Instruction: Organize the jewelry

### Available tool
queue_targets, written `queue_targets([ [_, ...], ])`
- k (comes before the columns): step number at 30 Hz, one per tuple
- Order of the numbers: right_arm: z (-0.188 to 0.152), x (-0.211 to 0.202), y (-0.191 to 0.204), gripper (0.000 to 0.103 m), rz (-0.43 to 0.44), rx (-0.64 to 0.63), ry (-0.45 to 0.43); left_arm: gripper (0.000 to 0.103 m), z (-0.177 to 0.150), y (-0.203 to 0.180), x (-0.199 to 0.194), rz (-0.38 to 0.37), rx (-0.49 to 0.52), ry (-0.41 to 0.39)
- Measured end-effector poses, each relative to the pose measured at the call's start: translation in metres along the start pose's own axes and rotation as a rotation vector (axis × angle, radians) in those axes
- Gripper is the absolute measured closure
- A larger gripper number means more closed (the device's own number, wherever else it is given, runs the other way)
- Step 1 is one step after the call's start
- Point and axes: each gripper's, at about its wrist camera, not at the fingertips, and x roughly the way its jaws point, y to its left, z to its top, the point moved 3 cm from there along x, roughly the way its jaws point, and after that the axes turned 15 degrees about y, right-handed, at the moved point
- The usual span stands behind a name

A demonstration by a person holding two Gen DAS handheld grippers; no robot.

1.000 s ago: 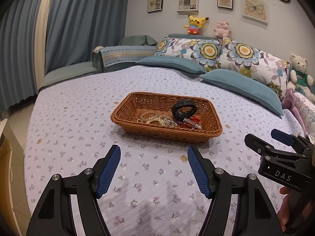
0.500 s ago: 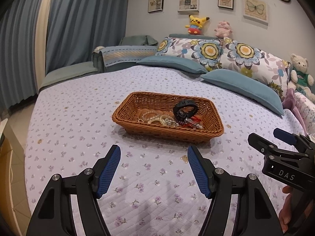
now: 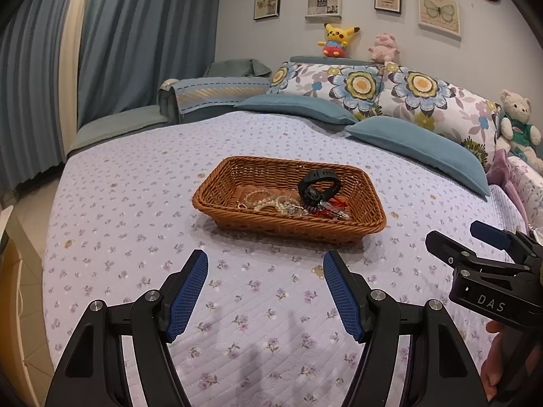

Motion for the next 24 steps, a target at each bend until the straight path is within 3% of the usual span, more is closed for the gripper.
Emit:
queue_targets([
  [15, 0.000, 0.000, -0.001, 0.013, 0.000, 0.001, -0.001, 0.031, -0.001, 0.004, 0.003, -0.003, -0.013, 0.006],
  [24, 0.002, -0.018, 0.004, 0.010, -0.028, -0.017, -0.080, 0.031, 0.000, 0.001, -0.005, 0.006, 0.005, -0.024],
])
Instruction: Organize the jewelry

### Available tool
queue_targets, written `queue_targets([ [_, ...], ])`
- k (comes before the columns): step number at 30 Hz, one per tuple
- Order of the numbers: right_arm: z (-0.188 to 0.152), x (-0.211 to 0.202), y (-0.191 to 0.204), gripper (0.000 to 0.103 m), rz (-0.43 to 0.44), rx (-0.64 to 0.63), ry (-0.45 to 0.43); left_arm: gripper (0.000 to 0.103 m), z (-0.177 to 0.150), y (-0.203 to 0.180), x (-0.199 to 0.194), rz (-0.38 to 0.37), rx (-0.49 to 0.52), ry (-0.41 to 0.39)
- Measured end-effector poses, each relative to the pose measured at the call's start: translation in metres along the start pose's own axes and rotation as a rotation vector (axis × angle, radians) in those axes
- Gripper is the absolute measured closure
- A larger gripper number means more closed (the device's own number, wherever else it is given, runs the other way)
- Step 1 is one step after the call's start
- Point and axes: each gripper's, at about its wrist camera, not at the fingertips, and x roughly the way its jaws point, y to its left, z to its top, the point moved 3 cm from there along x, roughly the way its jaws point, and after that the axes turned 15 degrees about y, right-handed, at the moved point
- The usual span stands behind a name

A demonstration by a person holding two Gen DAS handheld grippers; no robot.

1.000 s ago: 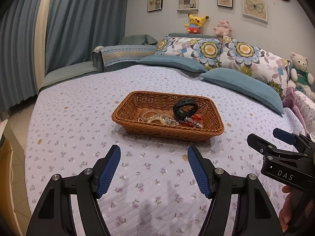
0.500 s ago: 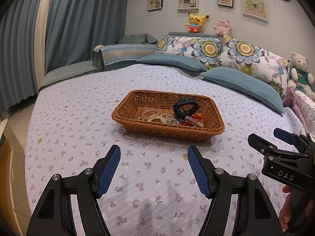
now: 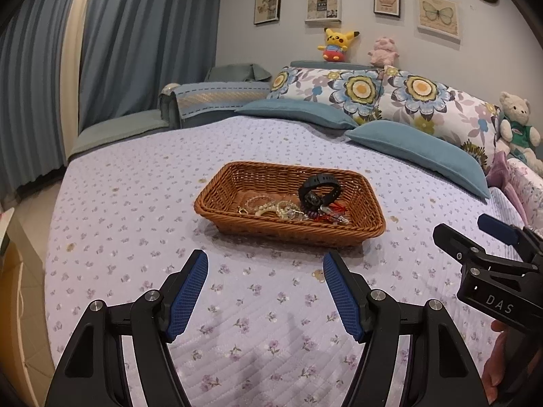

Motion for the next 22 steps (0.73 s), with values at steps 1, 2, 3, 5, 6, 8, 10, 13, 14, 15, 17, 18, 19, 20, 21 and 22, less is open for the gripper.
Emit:
queue_targets([
  [1, 0.000, 0.000, 0.001, 0.010, -0.001, -0.003, -0.001, 0.031, 0.000, -0.001, 0.000, 0.004, 0.005, -0.001],
  [2, 0.000, 0.000, 0.001, 0.010, 0.001, -0.004, 0.000, 0.031, 0.000, -0.002, 0.000, 0.008, 0.009, -0.001],
  [3, 0.000, 0.000, 0.002, 0.010, 0.004, -0.004, 0.002, 0.031, 0.000, -0.003, 0.000, 0.010, 0.012, -0.001],
  [5, 0.000, 0.000, 0.001, 0.010, 0.007, -0.002, 0.004, 0.031, 0.000, -0.003, 0.000, 0.012, 0.017, -0.003],
  [6, 0.000, 0.001, 0.001, 0.010, 0.009, 0.000, 0.006, 0.031, 0.000, -0.003, 0.000, 0.010, 0.019, -0.003],
  [8, 0.000, 0.001, 0.000, 0.010, 0.012, 0.004, 0.009, 0.031, 0.000, -0.004, 0.000, 0.005, 0.022, -0.005],
  [10, -0.001, 0.002, 0.000, 0.010, 0.011, 0.005, 0.011, 0.031, 0.000, -0.004, -0.001, 0.008, 0.023, -0.010],
  [13, -0.001, 0.002, 0.000, 0.010, 0.012, 0.004, 0.011, 0.031, 0.001, -0.003, -0.003, 0.009, 0.022, -0.019],
  [14, -0.001, 0.002, -0.001, 0.010, 0.010, 0.003, 0.009, 0.031, 0.001, -0.003, -0.003, 0.013, 0.023, -0.024],
  [15, -0.001, 0.002, 0.000, 0.010, 0.008, 0.001, 0.008, 0.031, 0.001, -0.003, -0.004, 0.018, 0.023, -0.030],
  [17, -0.001, 0.002, 0.000, 0.010, 0.009, 0.001, 0.009, 0.031, 0.001, -0.002, -0.007, 0.043, 0.020, -0.051],
  [18, -0.001, 0.002, 0.000, 0.010, 0.010, 0.001, 0.010, 0.031, 0.001, -0.001, -0.009, 0.051, 0.020, -0.060],
  [19, -0.002, 0.002, -0.001, 0.010, 0.010, 0.002, 0.009, 0.031, 0.001, -0.001, -0.011, 0.060, 0.021, -0.075],
  [20, -0.002, 0.002, 0.000, 0.010, 0.009, 0.001, 0.009, 0.031, 0.002, 0.000, -0.013, 0.072, 0.021, -0.091],
  [21, -0.002, 0.003, -0.001, 0.010, 0.008, 0.002, 0.009, 0.031, 0.002, 0.000, -0.014, 0.066, 0.025, -0.094],
  [22, -0.002, 0.002, -0.001, 0.010, 0.009, 0.003, 0.009, 0.031, 0.002, 0.000, -0.014, 0.051, 0.029, -0.089],
])
